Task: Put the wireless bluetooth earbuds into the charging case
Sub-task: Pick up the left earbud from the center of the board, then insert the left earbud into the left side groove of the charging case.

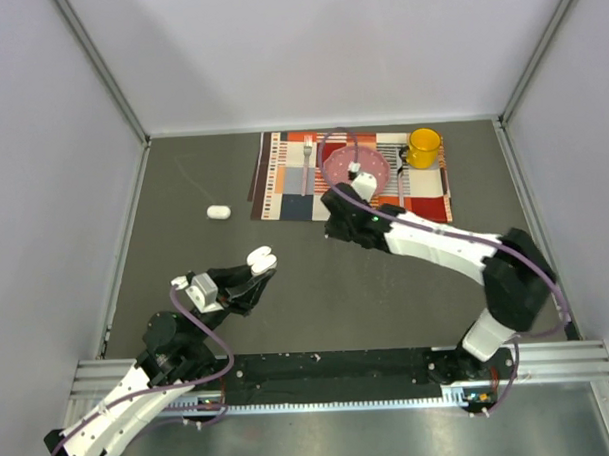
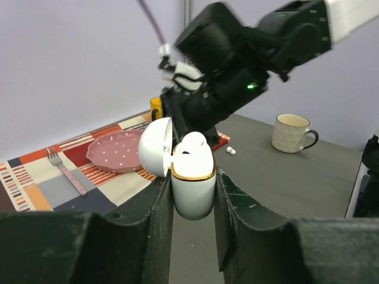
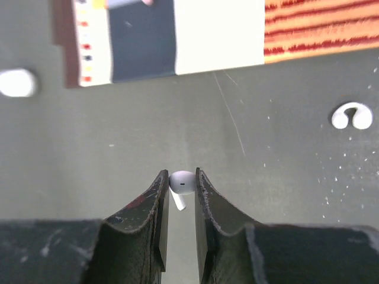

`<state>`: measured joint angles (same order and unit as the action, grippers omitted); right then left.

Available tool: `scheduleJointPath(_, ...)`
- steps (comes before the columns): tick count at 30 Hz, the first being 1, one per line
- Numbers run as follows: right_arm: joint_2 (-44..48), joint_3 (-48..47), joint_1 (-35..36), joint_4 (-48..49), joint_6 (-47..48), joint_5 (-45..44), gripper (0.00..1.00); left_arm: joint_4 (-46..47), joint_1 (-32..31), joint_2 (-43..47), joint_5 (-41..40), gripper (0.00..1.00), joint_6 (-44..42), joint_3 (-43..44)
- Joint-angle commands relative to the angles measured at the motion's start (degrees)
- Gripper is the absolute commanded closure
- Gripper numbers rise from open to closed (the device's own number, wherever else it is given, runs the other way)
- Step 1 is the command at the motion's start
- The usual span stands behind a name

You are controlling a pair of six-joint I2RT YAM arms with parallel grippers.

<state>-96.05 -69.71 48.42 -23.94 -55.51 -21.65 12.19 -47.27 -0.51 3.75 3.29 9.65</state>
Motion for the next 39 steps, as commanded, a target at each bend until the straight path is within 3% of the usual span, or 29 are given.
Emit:
scheduleJointPath(1, 12.87, 9.83, 2.63, 15.32, 3.9, -6.99, 1.0, 5.21, -0.11, -1.85, 0.47, 1.0, 1.37, 0.72)
scheduleJointPath(6, 23.09, 18.29, 6.15, 29.01, 8.21, -12.36, 1.0, 7.93, -0.11, -4.14, 0.91, 1.0, 1.81, 0.9)
scheduleJointPath(18, 39.88, 28.31, 13.62, 47.66, 18.59, -13.6, 1.0, 16.29, -0.11, -12.57, 3.9, 1.0, 4.09, 0.72)
scheduleJointPath(27, 41.03, 32.0, 18.36, 65.4, 25.26, -7.27, 1.0, 20.16, -0.11, -15.65, 5.13, 1.0, 4.44, 0.72)
scheduleJointPath(39, 31.2, 36.67, 26.1, 95.03, 39.33, -2.17, 1.0, 22.0, -0.11, -17.06, 5.92, 1.0, 4.71, 0.55)
